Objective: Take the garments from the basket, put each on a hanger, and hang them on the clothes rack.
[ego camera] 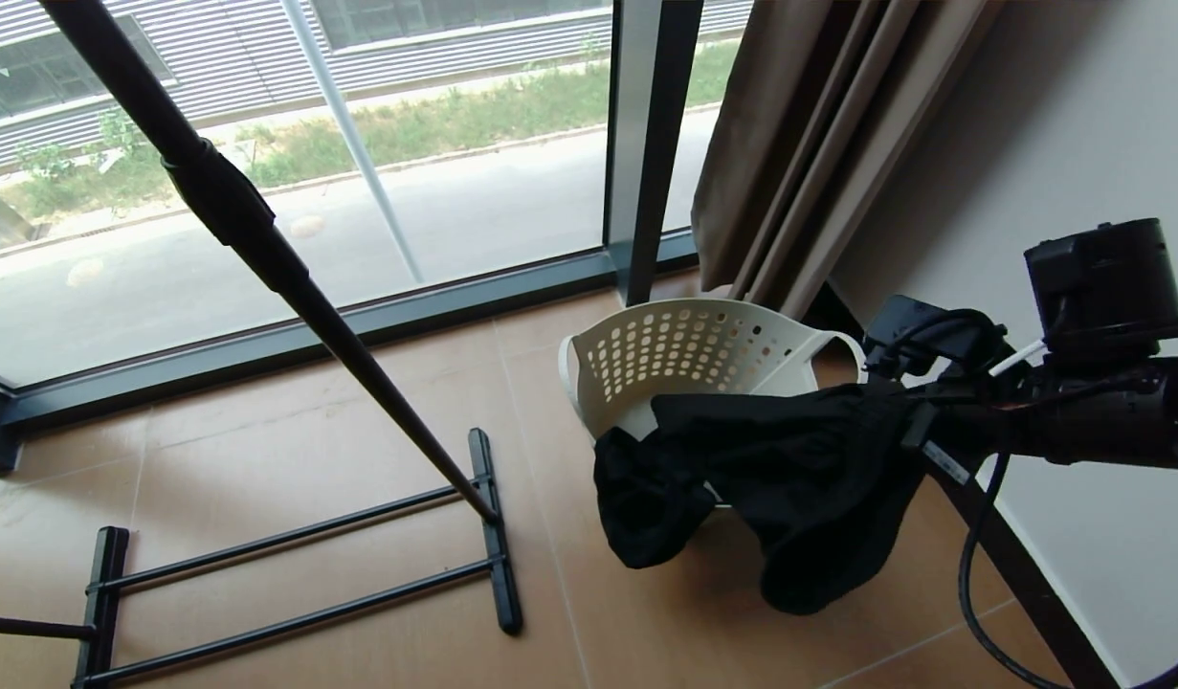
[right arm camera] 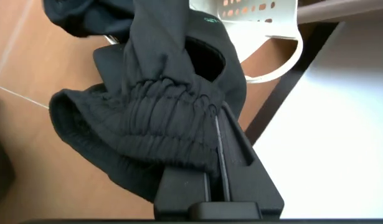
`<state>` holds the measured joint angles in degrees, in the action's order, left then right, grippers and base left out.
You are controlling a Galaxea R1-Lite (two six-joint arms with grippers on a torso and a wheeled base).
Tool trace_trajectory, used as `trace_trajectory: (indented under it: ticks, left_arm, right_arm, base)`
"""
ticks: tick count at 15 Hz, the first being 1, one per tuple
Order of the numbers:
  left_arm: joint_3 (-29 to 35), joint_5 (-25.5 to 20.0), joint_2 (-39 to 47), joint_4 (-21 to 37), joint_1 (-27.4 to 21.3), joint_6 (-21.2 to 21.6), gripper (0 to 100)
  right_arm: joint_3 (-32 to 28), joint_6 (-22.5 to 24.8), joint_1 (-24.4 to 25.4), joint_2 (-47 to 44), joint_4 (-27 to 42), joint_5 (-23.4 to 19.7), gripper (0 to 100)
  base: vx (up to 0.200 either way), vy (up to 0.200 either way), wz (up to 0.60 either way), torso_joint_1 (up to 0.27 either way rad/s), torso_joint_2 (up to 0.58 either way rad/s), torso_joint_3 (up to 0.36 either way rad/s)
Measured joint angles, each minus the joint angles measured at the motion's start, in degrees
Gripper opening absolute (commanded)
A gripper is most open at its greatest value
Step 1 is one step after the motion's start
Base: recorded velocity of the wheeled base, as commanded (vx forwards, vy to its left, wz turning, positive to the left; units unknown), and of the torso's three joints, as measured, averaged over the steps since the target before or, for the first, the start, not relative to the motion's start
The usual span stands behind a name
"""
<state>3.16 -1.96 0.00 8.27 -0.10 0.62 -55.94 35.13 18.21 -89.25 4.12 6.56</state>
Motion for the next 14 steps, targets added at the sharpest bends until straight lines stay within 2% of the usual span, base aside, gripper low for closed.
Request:
trace_trajectory:
  ticks: [2, 3, 4, 8, 14]
  left_arm:
    - [0.0, -0.02, 0.0, 0.0, 0.0, 0.04, 100]
    - [0.0, -0.02, 0.0, 0.02, 0.0, 0.04, 100]
    - [0.0, -0.04, 0.0, 0.13, 0.0, 0.09, 100]
    - [0.0, -0.13, 0.0, 0.1, 0.0, 0.13, 100]
    - [0.01, -0.11, 0.0, 0.11, 0.0, 0.11, 100]
  right_arm:
    - [7.39, -4.4, 0.11, 3.94, -7.13, -1.19, 0]
    - [10.78, -5.91, 0.11, 5.13, -13.34, -1.34, 0]
    - [13.08, -6.75, 0.13, 5.88, -16.15, -1.41, 0]
    - [14.76, -7.11, 0.13, 5.77, -17.23, -0.98, 0]
    - [14.68, -7.13, -0.13, 5.46, -17.31, -0.35, 0]
  base:
    - [0.0, 0.0, 0.0, 0.0, 0.0, 0.2]
    - [0.0, 0.0, 0.0, -0.002, 0.0, 0.188]
    - [0.0, 0.0, 0.0, -0.007, -0.12, 0.08]
    - [0.0, 0.0, 0.0, 0.034, -0.36, -0.112]
    - [0.0, 0.0, 0.0, 0.102, -0.47, -0.163]
